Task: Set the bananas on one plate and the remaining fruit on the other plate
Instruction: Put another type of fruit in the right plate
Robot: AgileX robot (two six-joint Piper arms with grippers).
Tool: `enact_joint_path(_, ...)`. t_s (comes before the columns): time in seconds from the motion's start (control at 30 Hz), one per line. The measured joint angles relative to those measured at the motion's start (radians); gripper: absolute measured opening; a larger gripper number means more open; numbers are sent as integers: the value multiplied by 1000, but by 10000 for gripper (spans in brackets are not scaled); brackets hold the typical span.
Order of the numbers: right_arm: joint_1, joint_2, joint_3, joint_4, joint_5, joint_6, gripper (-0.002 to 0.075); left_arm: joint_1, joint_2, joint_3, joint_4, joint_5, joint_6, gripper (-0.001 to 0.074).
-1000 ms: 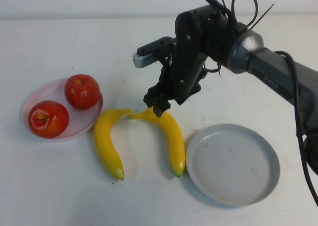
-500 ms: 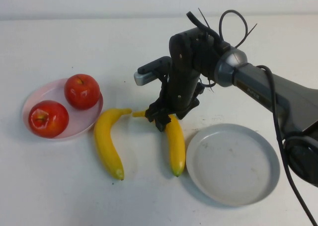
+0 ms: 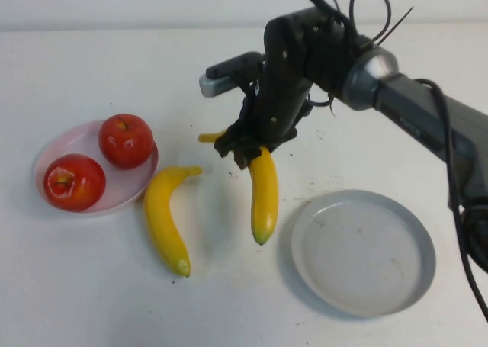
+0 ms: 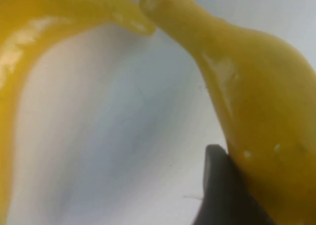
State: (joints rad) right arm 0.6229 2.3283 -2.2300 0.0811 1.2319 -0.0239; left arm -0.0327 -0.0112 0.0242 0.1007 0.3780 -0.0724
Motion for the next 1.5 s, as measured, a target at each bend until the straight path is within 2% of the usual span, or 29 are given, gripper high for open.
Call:
enact_joint_path(0.23,-4,-232,71,-53,1,48,307,0,0,0,0,0,0,0)
enact_joint_path(0.47,-71,-525,413,-105,5,95,307,0,0,0,0,0,0,0)
enact_joint_path(0.67,-124,-653,702,-115,9,161,307,0,0,0,0,0,0,0)
enact_joint_path(0.93,-125,-659,907,-111,-124,198,307,0,0,0,0,0,0,0)
enact_joint_path(1.33,-125,-506,917,-122,-172,200,307,0,0,0,0,0,0,0)
enact_joint_path(1.43,-125,-475,917,-123,-184,200,342,0,0,0,0,0,0,0)
enact_joint_path(1.5,-125,-465,917,-130,-184,200,395,0,0,0,0,0,0,0)
